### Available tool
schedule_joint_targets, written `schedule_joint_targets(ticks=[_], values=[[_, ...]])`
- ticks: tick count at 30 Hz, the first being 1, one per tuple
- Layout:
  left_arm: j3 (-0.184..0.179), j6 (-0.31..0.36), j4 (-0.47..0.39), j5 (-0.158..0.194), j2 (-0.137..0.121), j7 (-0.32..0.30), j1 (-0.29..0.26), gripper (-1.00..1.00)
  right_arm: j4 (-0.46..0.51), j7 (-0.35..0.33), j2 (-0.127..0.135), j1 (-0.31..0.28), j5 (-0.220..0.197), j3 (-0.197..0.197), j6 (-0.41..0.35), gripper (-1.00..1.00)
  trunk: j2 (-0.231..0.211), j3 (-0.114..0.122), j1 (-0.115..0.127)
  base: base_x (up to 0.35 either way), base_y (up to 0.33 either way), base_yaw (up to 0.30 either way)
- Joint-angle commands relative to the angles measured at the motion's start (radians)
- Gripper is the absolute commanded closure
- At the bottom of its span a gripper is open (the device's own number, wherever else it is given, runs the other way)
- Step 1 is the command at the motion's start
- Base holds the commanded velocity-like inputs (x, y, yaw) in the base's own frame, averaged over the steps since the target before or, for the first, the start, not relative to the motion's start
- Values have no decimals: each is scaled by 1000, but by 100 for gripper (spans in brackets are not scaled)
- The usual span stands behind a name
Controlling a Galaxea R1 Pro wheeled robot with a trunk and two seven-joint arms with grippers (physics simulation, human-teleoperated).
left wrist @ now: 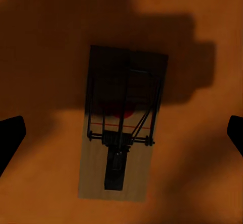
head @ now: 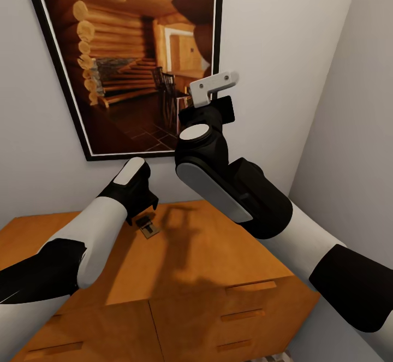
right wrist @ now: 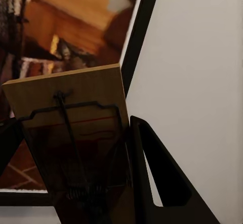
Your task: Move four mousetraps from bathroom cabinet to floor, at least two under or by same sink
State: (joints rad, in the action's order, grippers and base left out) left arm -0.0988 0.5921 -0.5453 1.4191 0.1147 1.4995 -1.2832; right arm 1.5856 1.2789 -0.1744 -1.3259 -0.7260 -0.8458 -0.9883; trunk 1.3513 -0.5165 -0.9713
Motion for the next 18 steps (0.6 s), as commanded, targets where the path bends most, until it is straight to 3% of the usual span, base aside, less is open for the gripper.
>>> schedule_joint_targets(ticks=[1, 18], values=[[-6, 11, -1, 8, -1, 7, -1, -100, 1, 10, 0, -1, -11, -1, -5, 100, 1, -1, 0, 1, 0, 0], [-3, 12, 1, 8, -3, 6, -1, -100, 1, 10, 0, -1, -10, -1, -6, 100, 1, -1, 0, 18, 21, 0]])
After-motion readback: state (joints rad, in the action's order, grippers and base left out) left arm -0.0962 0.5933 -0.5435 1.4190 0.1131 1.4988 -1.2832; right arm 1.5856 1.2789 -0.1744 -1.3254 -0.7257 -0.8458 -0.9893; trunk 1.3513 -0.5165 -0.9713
